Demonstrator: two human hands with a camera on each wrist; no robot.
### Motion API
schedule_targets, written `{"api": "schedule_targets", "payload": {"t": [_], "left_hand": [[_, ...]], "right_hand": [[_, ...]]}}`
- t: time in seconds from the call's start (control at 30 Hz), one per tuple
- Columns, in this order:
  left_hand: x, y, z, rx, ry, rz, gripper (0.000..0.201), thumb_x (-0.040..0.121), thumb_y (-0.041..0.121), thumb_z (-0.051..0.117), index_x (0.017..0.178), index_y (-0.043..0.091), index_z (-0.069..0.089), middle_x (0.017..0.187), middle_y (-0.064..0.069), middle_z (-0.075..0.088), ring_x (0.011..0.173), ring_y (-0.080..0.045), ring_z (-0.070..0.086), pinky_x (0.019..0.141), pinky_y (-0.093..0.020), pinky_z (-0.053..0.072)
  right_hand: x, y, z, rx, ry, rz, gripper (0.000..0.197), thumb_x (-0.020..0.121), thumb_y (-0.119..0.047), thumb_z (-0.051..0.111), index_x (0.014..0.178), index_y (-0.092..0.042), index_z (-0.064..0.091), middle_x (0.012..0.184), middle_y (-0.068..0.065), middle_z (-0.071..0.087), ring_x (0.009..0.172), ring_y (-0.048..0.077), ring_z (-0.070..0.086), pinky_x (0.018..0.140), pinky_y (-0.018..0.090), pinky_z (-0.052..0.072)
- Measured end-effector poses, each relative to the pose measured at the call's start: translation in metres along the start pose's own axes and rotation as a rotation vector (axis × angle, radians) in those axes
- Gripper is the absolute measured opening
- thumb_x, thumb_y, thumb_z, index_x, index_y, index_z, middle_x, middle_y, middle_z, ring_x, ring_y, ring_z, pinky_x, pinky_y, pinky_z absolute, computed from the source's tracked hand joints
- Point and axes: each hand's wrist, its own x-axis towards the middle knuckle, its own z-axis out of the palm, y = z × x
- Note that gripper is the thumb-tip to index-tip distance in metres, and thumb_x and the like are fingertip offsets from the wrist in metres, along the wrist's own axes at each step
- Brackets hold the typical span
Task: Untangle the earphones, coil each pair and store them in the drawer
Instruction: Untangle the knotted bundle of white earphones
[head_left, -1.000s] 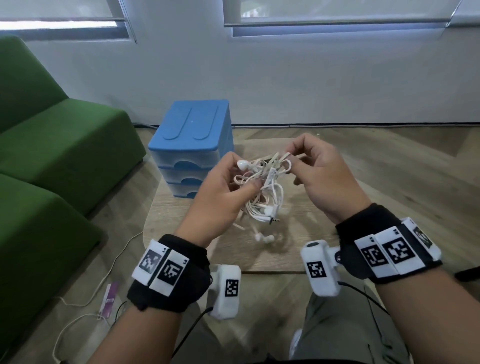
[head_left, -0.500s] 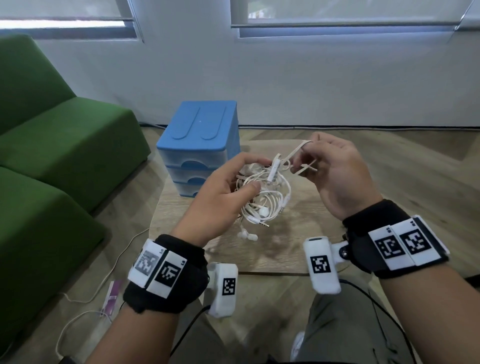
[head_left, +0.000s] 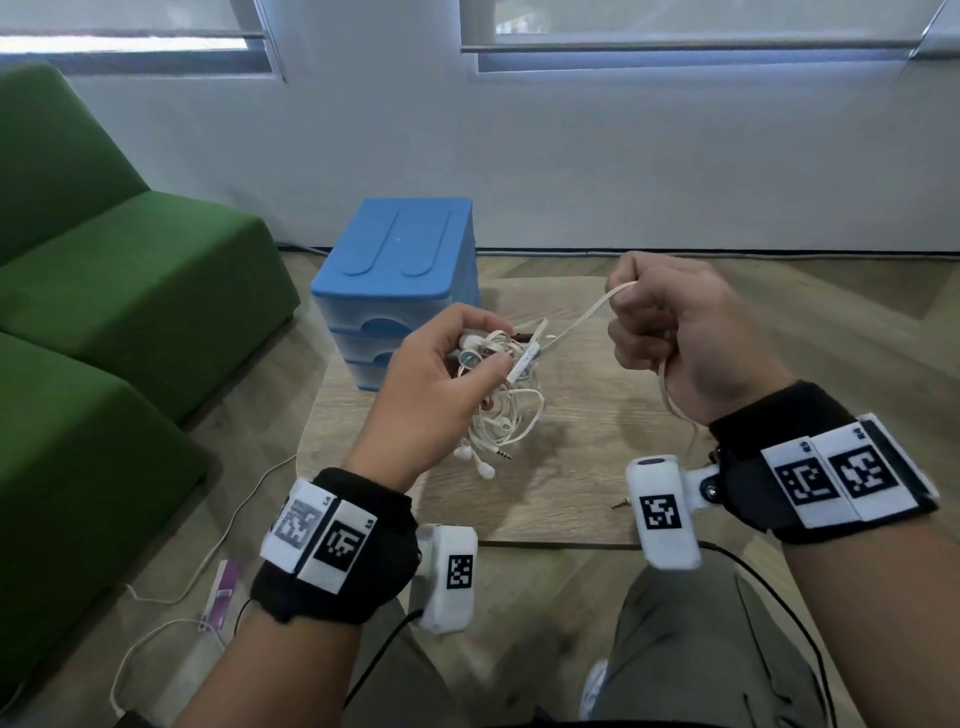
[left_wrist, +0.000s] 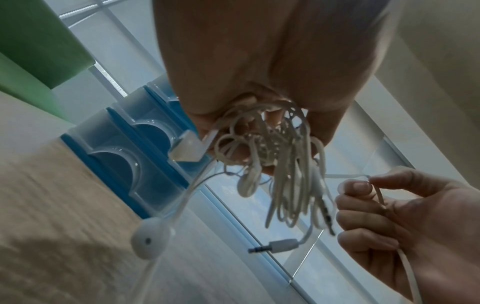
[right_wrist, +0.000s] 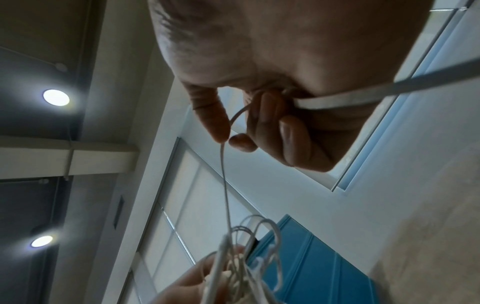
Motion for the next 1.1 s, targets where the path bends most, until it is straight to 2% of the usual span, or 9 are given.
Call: {"api": "schedule_targets", "payload": {"t": [0.17,0.27,0.37,0.53,0.6,0.67,0.83,0.97,1.1], "left_hand": [[0.002,-0.002,0.001,0.039,0.026,-0.027,0.031,0.093,0.021,0.073,0.121,0.034,0.073,0.092,-0.008,0.076,0.090,-0.044,0.068,0.084,-0.061,0.058],[0.002,-0.001,0.001,0.048,0.049,-0.044,0.033,0.091,0.026,0.070,0.122,0.036,0.073,0.093,-0.010,0.077,0.090,-0.045,0.068,0.083,-0.063,0.058],[0.002,0.000,0.001,0.025,0.086,-0.066,0.027,0.094,0.019,0.069,0.117,0.032,0.077,0.094,-0.009,0.078,0.093,-0.041,0.071,0.086,-0.061,0.058],[0.002,0.001,0.000,-0.056,0.091,-0.099,0.022,0.097,0.011,0.068,0.109,0.026,0.079,0.095,-0.002,0.080,0.090,-0.024,0.076,0.083,-0.043,0.062],[0.001,0.001,-0.001,-0.076,0.078,-0.095,0.021,0.097,0.011,0.068,0.108,0.025,0.079,0.093,0.001,0.080,0.084,-0.015,0.075,0.071,-0.028,0.058],[0.001,0.001,-0.001,-0.100,0.073,-0.094,0.020,0.097,0.011,0.068,0.107,0.024,0.079,0.092,0.000,0.080,0.082,-0.013,0.075,0.067,-0.023,0.055],[0.002,-0.002,0.000,-0.130,0.078,-0.071,0.019,0.098,0.011,0.068,0.108,0.021,0.080,0.098,-0.007,0.080,0.093,-0.025,0.076,0.088,-0.044,0.060],[0.002,-0.003,-0.001,-0.165,0.080,-0.066,0.018,0.097,0.010,0.070,0.109,0.018,0.079,0.101,-0.008,0.080,0.102,-0.033,0.074,0.095,-0.049,0.058],[0.002,-0.004,-0.002,-0.191,0.089,-0.057,0.016,0.097,0.010,0.070,0.109,0.014,0.078,0.101,-0.014,0.078,0.092,-0.026,0.074,0.090,-0.048,0.059]], "right_hand": [[0.002,-0.009,0.004,-0.046,0.004,-0.020,0.005,0.066,-0.007,0.050,0.061,-0.007,0.052,0.059,0.018,0.025,0.053,0.019,0.012,0.050,0.030,0.012],[0.004,-0.012,0.002,-0.152,-0.045,-0.002,0.014,0.070,-0.011,0.053,0.066,0.002,0.057,0.049,0.003,0.030,0.051,0.018,0.014,0.052,0.032,0.011],[0.004,-0.009,0.001,-0.406,-0.149,-0.061,0.025,0.085,-0.021,0.069,0.067,-0.004,0.069,0.048,0.000,0.031,0.048,0.019,0.021,0.050,0.027,0.019],[0.001,-0.006,0.006,-0.666,-0.249,-0.149,0.022,0.092,-0.024,0.075,0.075,-0.011,0.075,0.048,-0.014,0.050,0.047,0.004,0.038,0.052,0.015,0.031],[0.000,-0.005,0.008,-0.721,-0.255,-0.163,0.020,0.091,-0.028,0.076,0.075,-0.016,0.077,0.055,-0.003,0.060,0.053,0.006,0.044,0.055,0.030,0.036],[0.001,-0.002,0.012,-0.782,-0.229,-0.185,0.020,0.090,-0.032,0.077,0.075,-0.019,0.077,0.065,0.012,0.066,0.058,0.013,0.047,0.061,0.040,0.042],[-0.003,0.004,0.022,-0.877,0.012,-0.352,0.025,0.087,-0.024,0.076,0.063,-0.018,0.070,0.046,-0.007,0.046,0.047,0.008,0.042,0.053,0.012,0.030],[-0.009,0.008,0.030,-0.847,-0.017,-0.398,0.019,0.084,-0.019,0.077,0.065,-0.019,0.072,0.040,-0.008,0.037,0.044,0.009,0.038,0.050,0.013,0.028],[-0.013,0.005,0.031,-0.802,-0.147,-0.397,0.010,0.082,-0.021,0.082,0.073,-0.022,0.078,0.049,-0.020,0.054,0.046,0.007,0.043,0.051,0.013,0.029]]}}
